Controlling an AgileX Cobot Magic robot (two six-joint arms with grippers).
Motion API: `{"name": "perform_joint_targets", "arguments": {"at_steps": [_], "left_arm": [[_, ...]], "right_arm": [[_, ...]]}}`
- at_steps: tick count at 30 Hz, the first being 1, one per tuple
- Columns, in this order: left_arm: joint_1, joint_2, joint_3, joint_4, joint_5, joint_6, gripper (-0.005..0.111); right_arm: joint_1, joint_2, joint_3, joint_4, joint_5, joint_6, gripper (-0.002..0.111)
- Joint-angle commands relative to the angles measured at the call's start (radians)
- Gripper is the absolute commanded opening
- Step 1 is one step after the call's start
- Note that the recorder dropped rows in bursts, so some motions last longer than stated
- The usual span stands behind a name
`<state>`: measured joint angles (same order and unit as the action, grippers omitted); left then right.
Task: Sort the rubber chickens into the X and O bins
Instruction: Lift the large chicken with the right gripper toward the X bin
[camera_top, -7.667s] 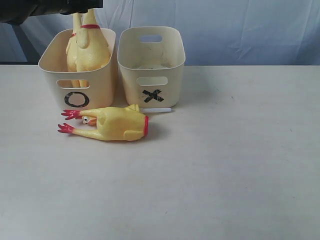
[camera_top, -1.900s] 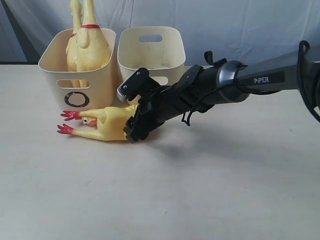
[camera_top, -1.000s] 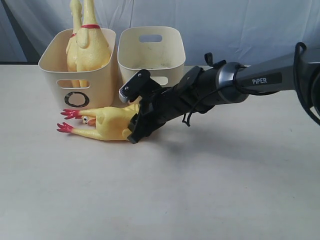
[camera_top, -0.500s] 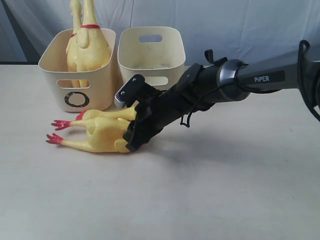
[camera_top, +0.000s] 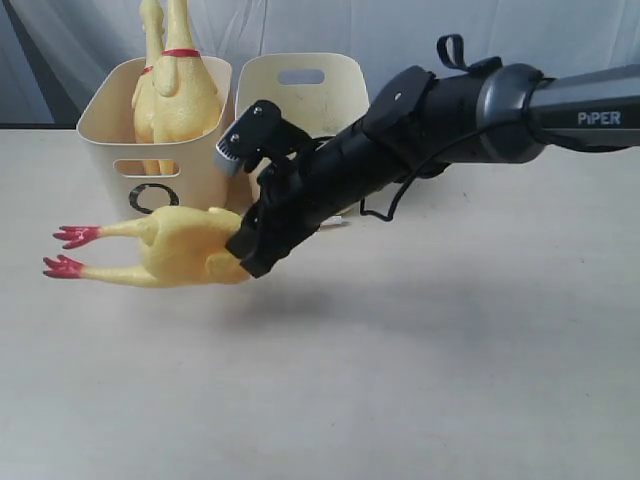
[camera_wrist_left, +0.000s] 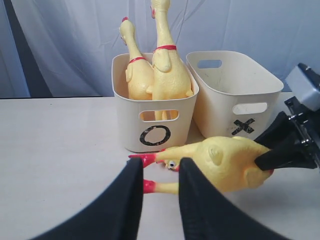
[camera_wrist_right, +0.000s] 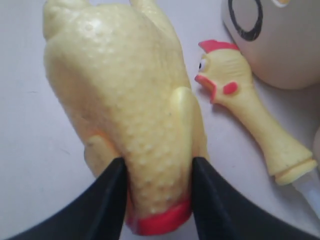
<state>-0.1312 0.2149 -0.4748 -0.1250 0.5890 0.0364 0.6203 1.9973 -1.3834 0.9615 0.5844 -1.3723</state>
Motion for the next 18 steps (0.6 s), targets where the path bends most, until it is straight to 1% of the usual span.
{"name": "perform_joint_targets", "arguments": {"at_steps": [1, 6, 12, 18], "left_arm": [[-0.001, -0.005, 0.003, 0.011, -0.003, 0.001, 0.025], [-0.001, -0.005, 0.003, 0.011, -0.003, 0.001, 0.025], [-0.001, -0.005, 0.003, 0.011, -0.003, 0.001, 0.025], [-0.001, -0.005, 0.003, 0.014, 0.002, 0.001, 0.025]], "right_arm": [[-0.001, -0.066, 0.001, 0.007, -0.001, 0.028, -0.001], [-0.001, -0.117, 0.001, 0.012, -0.071, 0.090, -0.001], [-0.003, -0.145, 0.001, 0.127, -0.153, 0.095, -0.001], [-0.003, -0.161, 0.001, 0.240, -0.290, 0.095, -0.001]]}}
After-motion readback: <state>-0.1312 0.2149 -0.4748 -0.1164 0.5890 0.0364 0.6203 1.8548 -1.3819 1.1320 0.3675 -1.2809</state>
